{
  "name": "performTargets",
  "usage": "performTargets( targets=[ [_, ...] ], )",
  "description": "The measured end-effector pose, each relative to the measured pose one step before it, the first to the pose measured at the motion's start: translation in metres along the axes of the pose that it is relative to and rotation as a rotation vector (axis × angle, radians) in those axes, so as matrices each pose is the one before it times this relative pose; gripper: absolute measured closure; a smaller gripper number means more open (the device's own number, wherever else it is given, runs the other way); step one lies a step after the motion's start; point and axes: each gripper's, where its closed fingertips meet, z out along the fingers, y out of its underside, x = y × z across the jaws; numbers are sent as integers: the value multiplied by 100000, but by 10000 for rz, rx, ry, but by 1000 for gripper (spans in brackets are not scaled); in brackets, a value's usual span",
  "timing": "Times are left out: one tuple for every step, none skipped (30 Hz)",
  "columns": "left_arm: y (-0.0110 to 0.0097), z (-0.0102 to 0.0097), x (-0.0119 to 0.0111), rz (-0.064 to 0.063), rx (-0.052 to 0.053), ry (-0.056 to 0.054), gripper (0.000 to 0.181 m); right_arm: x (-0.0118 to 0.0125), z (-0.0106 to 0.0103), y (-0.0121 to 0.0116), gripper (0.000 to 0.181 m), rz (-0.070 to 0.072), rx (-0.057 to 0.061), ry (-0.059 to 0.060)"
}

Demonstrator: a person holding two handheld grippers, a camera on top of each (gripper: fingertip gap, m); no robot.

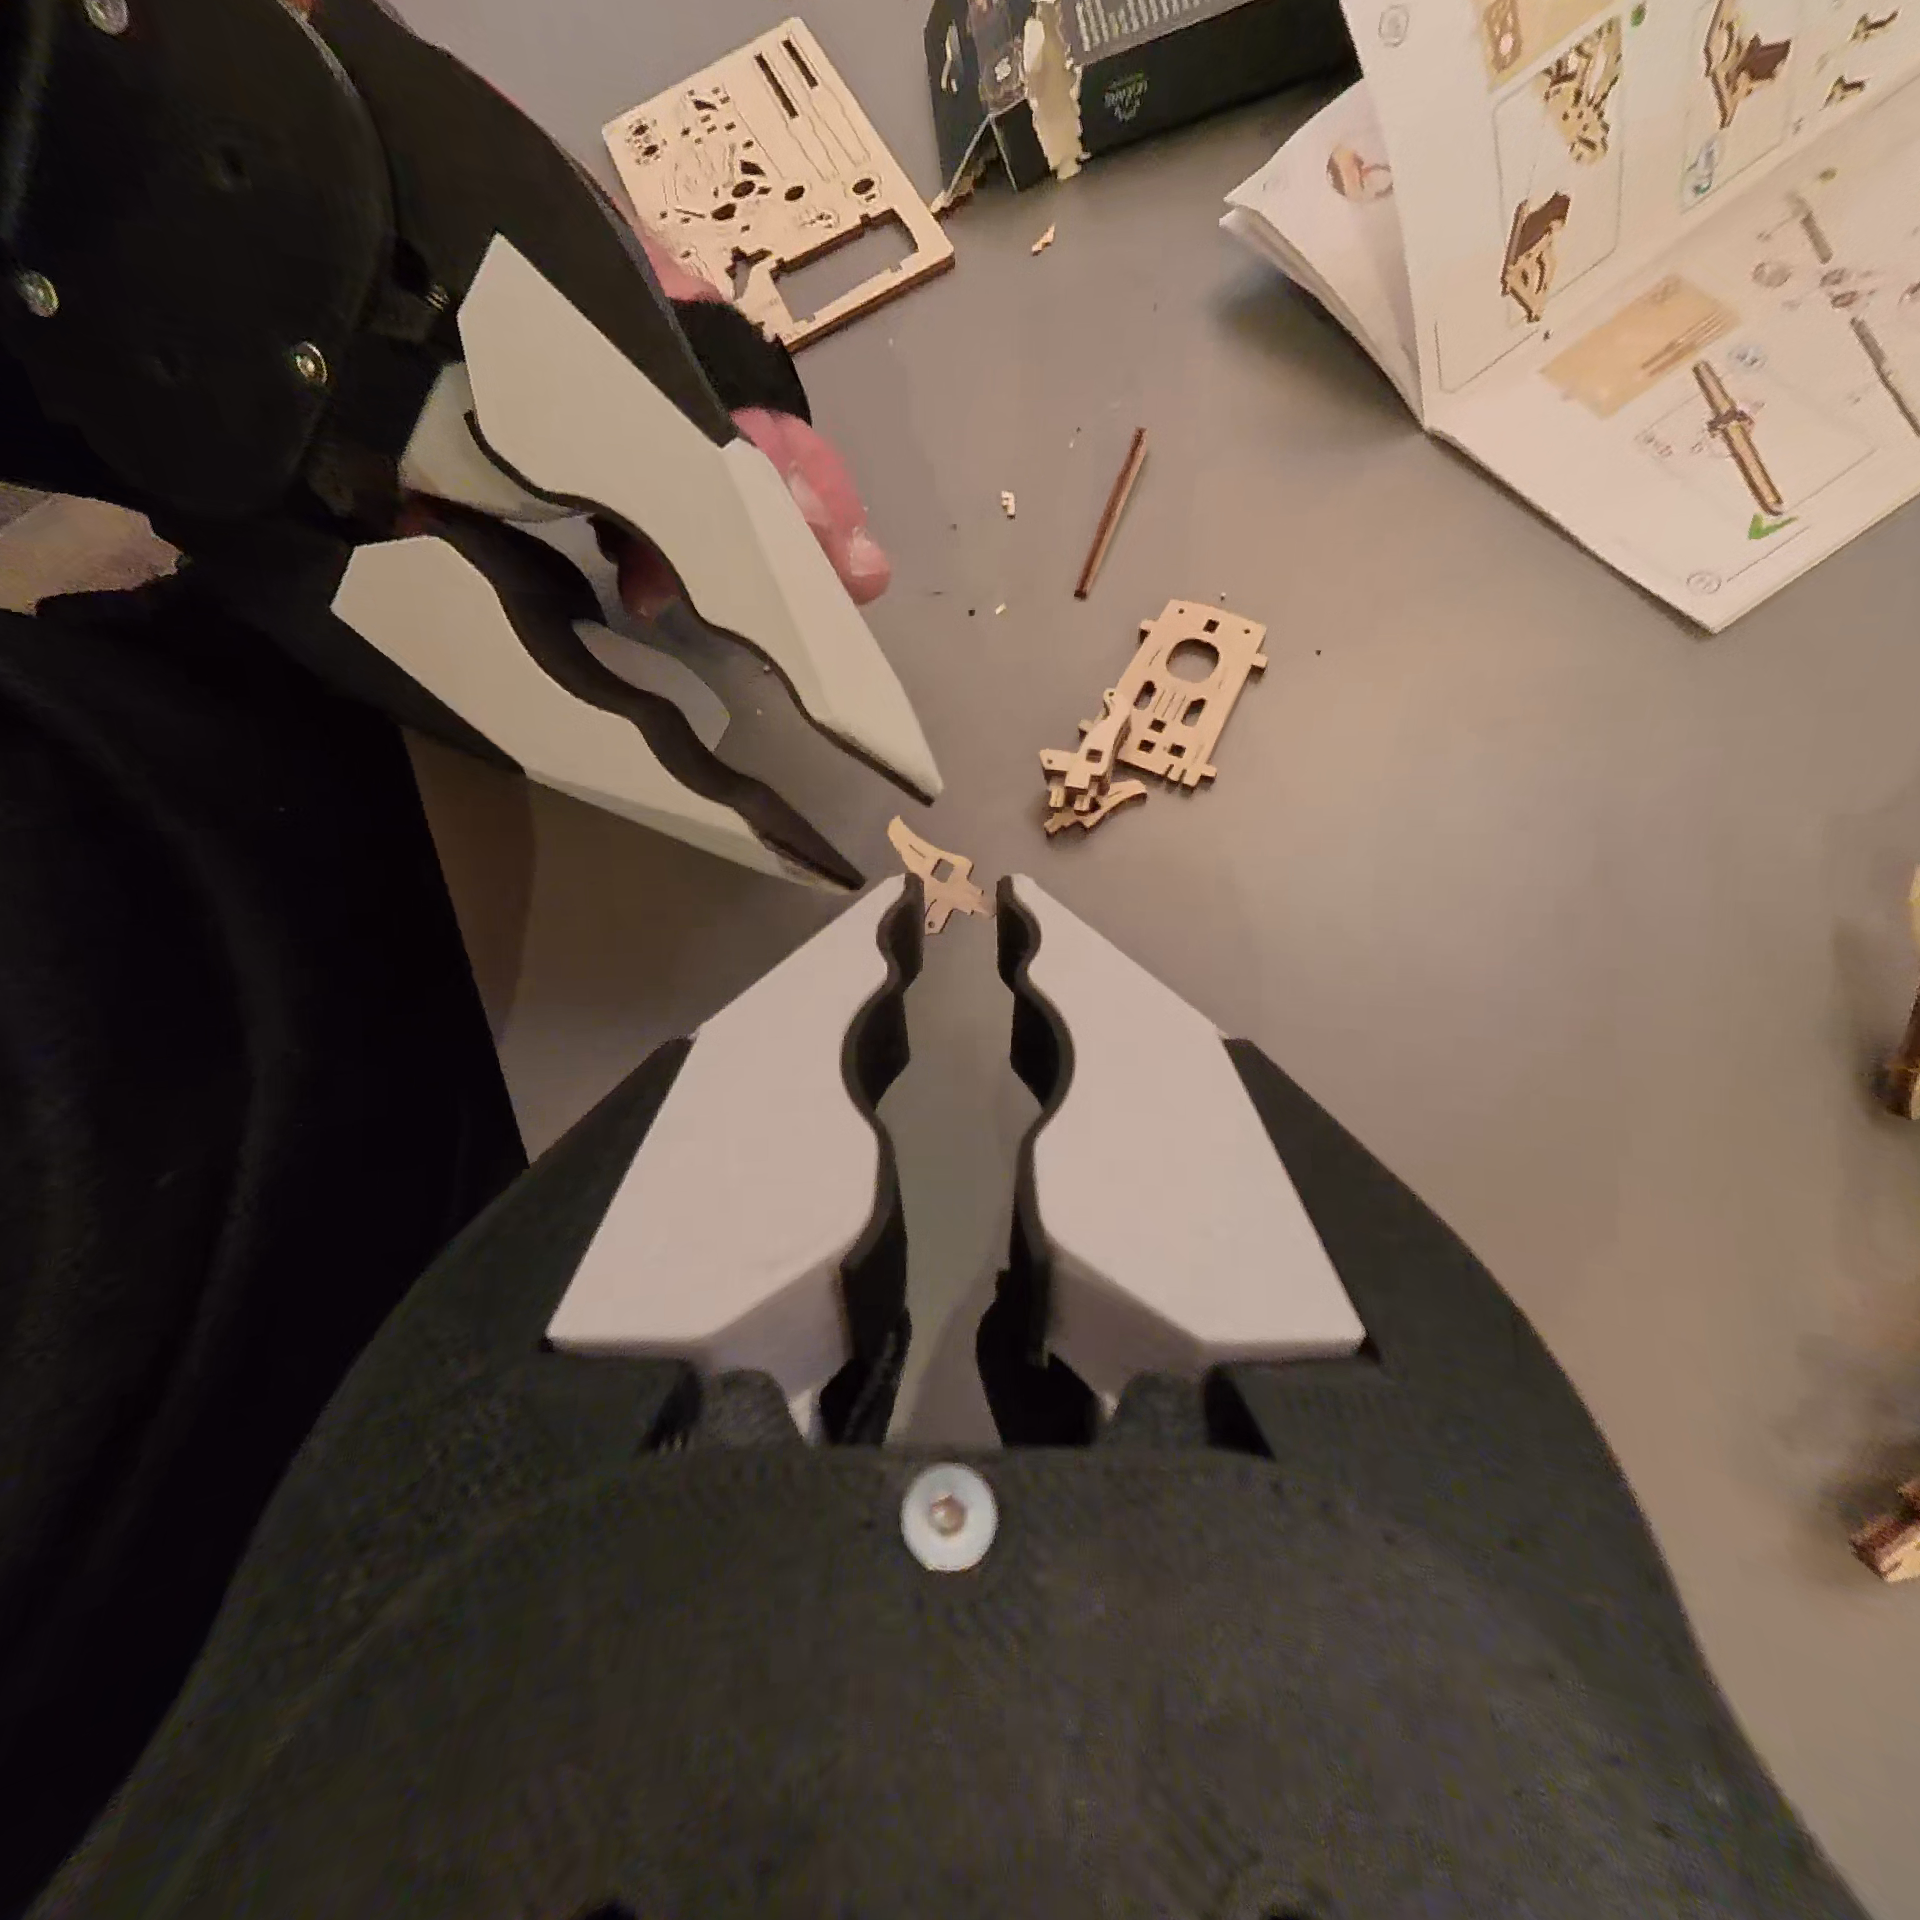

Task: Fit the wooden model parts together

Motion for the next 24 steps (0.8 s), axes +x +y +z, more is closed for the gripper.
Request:
performTargets(
  targets=[
    [-106, -36, -69, 346, -33, -137, 165, -206, 75, -35, 170, -26, -37, -58],
    [-72, -14, -26, 399, -49, -140, 169, -186, 91, -62, 170, 8, -25, -69],
    [-79, -35, 79, 308, -11, -61, 174, -217, 79, -93, 170, 35, 12, -106],
    [48, 18, 139, 188, -61, -8, 177, -150, 80, -37, 170, 47, -27, -90],
    [20, -11, 0, 115, 2, -75, 178, -11, 41, -27, 170, 36, -42, -16],
    [-11, -64, -7, -15, 42, -1, 179, 3, -1, -34, 170, 37, -28, -15],
    [29, -65, 30, -132, 36, 93, 179, -32, -12, -50, 170, 50, 3, -63],
    [28, -65, 2, -164, 41, 91, 180, -59, -2, -77, 170, 69, 45, -95],
    [52, -77, -182, -184, 39, -32, 181, -45, -16, -126, 169, 102, 85, -122],
    [44, -104, -180, -250, 68, 33, 181, -52, -57, -192, 166, 125, 128, -150],
    [17, -118, -76, -420, 118, 185, 181, -71, -107, -242, 162, 119, 146, -189],
    [-53, -147, -180, -487, 181, 162, 181, -30, -150, -228, 159, 64, 144, -140],
    [-101, -208, -369, -388, 221, 41, 181, 92, -163, -128, 159, -42, 92, -21],
    [7, -159, -193, -394, 152, 184, 181, 131, -127, 3, 158, -114, 10, 31],
    [5, -121, -17, -467, 154, 323, 181, 115, -119, 21, 157, -110, -15, 24],
    [184, -86, -201, -408, 40, 177, 181, 79, -126, -34, 158, -108, 21, 17],
    [359, -74, -253, -205, -68, 67, 181, 73, -108, 3, 158, -135, -10, 21],
    [488, -44, -79, -43, -182, 110, 181, 35, -34, 181, 157, -165, -131, -1],
    [721, 17, -38, 66, -379, 63, 181, -15, 73, 308, 157, -209, -231, -13],
    [620, 17, -202, 225, -346, -147, 181, 3, 198, 481, 157, -307, -356, 32],
    [397, -24, -181, 297, -240, -204, 181, 313, 321, 743, 156, -378, -527, 244],
    [334, 10, -37, 214, -217, -115, 181, 497, 434, 845, 153, -441, -598, 391],
    [272, 55, 68, 84, -171, -23, 181, 207, 549, 586, 152, -486, -427, 246],
    [215, 69, 113, -28, -103, 30, 181, -91, 552, 104, 153, -407, -134, 67]
  ],
)
